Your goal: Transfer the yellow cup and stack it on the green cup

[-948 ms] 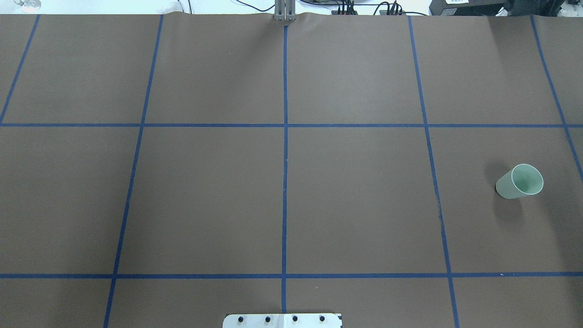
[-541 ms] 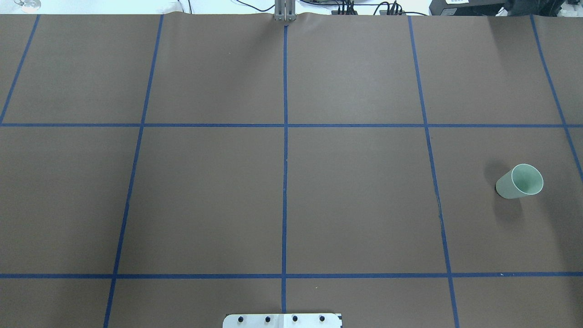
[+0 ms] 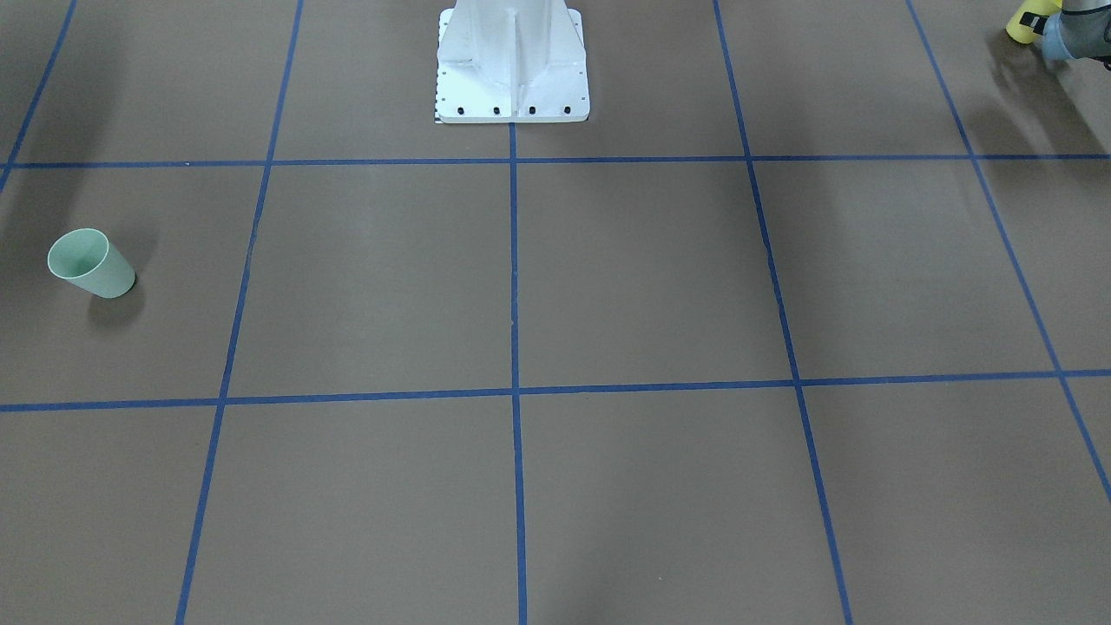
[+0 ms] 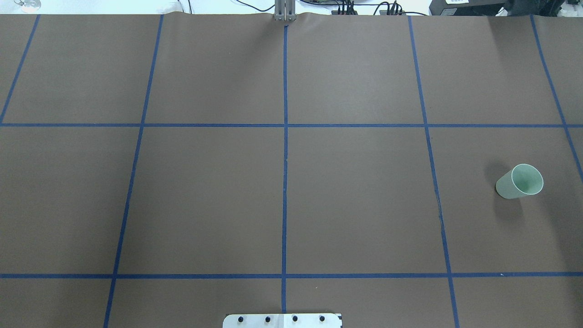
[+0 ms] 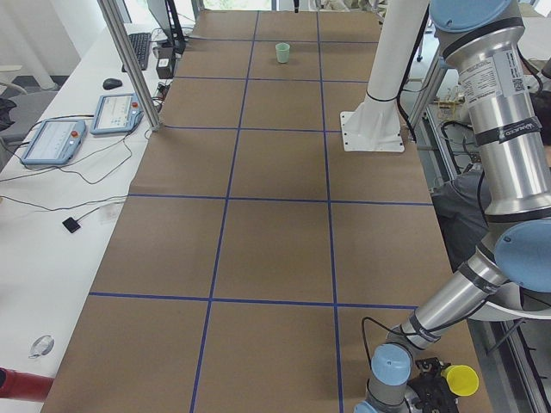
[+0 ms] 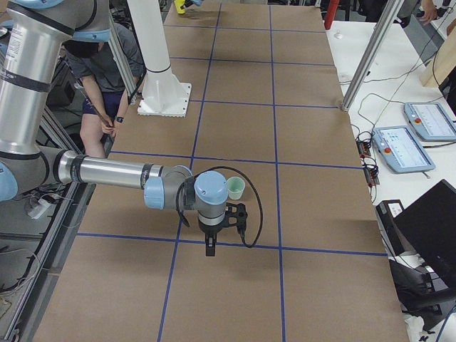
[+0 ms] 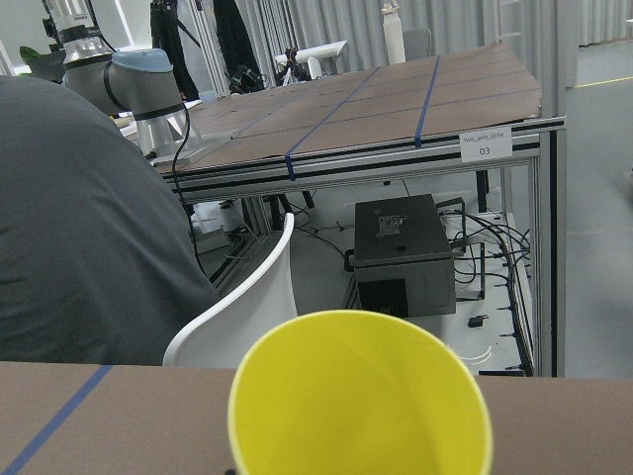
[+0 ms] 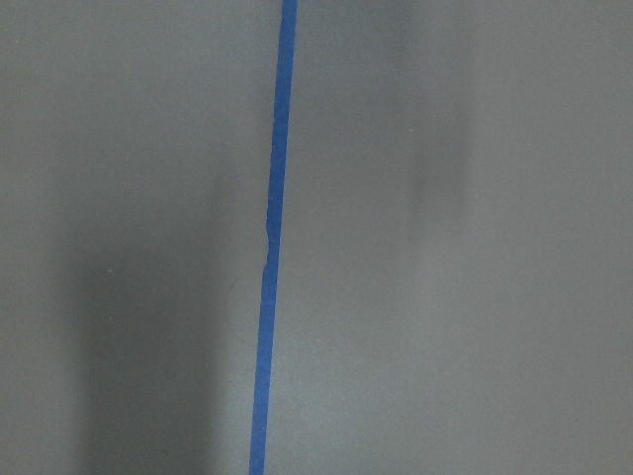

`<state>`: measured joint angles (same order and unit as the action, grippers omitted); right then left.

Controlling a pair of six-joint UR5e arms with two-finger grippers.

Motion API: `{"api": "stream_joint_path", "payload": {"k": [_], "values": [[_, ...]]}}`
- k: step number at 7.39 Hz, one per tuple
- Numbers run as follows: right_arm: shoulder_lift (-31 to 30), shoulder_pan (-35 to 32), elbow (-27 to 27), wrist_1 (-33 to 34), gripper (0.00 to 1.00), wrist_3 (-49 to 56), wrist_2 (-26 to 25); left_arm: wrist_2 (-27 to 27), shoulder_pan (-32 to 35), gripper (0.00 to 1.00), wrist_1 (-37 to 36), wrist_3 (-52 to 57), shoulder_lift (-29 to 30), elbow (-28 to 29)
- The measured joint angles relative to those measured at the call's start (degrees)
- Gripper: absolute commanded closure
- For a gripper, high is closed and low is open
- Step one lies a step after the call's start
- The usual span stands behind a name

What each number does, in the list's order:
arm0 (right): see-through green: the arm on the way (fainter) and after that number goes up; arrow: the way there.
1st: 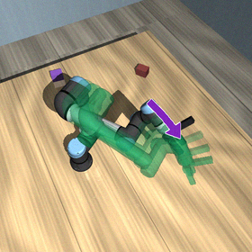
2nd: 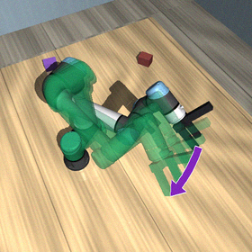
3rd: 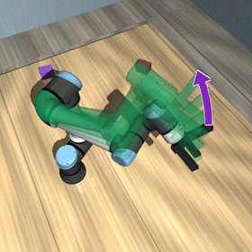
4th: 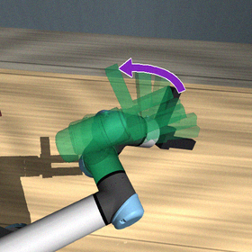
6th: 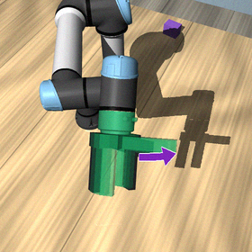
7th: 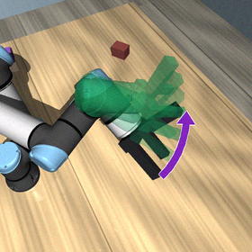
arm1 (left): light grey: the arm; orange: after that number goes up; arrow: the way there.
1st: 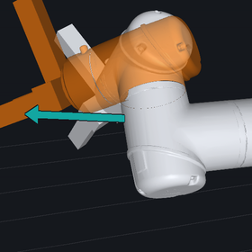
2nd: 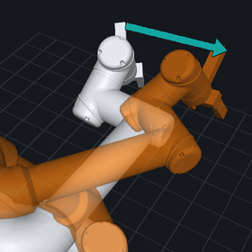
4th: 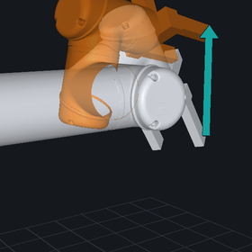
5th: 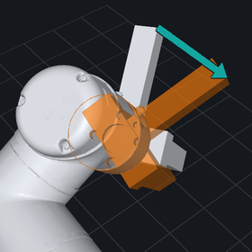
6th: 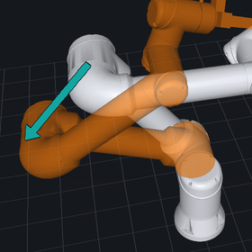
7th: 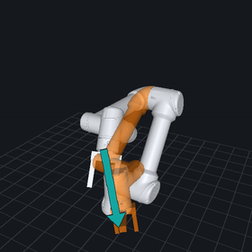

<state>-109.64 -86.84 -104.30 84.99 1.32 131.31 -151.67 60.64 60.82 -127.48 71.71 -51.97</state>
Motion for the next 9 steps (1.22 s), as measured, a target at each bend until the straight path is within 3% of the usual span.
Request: {"api": "stream_joint_path", "payload": {"k": [5, 9], "values": [[0.0, 0.0, 0.1, -0.1, 0.01, 0.0, 0.0, 0.2, 0.0, 1.00, -2.0, 2.2, 0.0, -0.3], [0.0, 0.0, 0.1, 0.0, 0.01, 0.0, 0.0, 4.9, -0.1, 1.00, -16.2, 11.7, 0.2, -4.6]]}}
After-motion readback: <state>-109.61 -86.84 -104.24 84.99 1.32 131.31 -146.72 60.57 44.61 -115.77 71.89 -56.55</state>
